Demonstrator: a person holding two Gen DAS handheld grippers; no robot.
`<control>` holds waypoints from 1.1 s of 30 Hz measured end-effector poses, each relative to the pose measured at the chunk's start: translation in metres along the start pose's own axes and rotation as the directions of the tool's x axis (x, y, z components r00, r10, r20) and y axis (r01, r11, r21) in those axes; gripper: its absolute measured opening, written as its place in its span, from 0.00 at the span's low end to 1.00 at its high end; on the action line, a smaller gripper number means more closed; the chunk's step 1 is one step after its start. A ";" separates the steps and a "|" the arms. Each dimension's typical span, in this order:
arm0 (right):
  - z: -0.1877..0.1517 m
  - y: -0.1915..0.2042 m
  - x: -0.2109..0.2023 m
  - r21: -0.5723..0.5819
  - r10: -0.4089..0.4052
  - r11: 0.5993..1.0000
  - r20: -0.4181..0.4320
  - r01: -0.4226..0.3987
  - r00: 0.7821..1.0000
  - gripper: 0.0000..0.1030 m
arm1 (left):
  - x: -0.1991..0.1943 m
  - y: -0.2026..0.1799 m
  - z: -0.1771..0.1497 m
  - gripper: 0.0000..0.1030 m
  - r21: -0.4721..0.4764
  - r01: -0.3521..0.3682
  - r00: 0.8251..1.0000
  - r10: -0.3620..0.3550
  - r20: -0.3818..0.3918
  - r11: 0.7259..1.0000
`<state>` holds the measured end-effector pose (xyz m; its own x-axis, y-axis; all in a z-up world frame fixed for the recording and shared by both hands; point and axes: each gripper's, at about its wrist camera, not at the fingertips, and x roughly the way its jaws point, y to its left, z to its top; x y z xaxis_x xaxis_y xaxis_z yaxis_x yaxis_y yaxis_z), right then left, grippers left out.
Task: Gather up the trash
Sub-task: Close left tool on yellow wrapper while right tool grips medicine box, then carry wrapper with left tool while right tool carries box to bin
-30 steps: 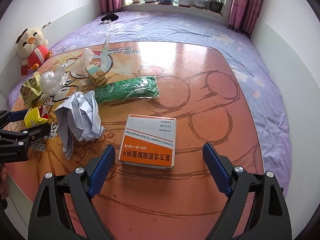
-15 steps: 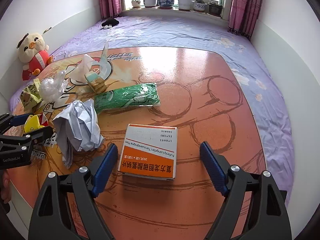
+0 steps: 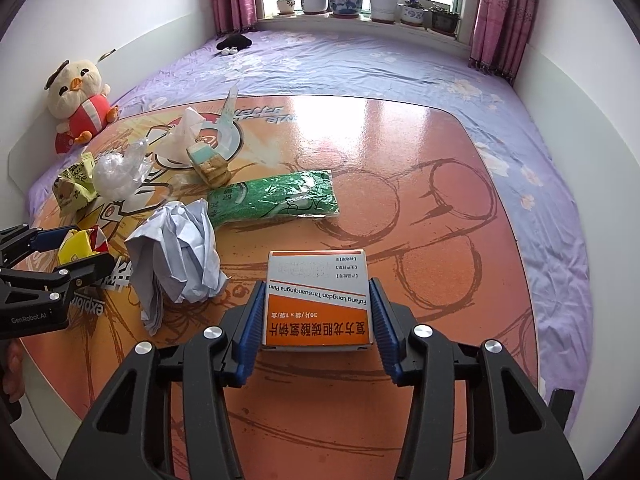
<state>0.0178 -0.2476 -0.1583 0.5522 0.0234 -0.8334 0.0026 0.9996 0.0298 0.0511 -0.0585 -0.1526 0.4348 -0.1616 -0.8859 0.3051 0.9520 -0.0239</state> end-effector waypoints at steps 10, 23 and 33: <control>0.000 0.000 -0.002 -0.007 0.015 1.000 -0.021 -0.016 1.000 0.49 | -0.007 0.010 -0.008 0.73 -0.021 0.001 1.000 -0.001 -0.014 1.000; -0.018 0.014 -0.043 -0.049 0.049 0.998 -0.013 -0.050 0.999 0.49 | -0.055 0.021 -0.039 0.73 -0.086 0.009 1.000 -0.008 0.018 0.996; -0.022 0.059 -0.082 -0.158 0.135 0.979 0.023 -0.129 0.991 0.49 | -0.094 0.051 -0.077 0.73 -0.153 -0.026 0.998 0.034 0.053 0.988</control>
<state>-0.0457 -0.1901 -0.1002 0.5665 0.1574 -0.8089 -0.2005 0.9784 0.0500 -0.0393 0.0255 -0.1059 0.4888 -0.1424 -0.8607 0.1603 0.9845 -0.0719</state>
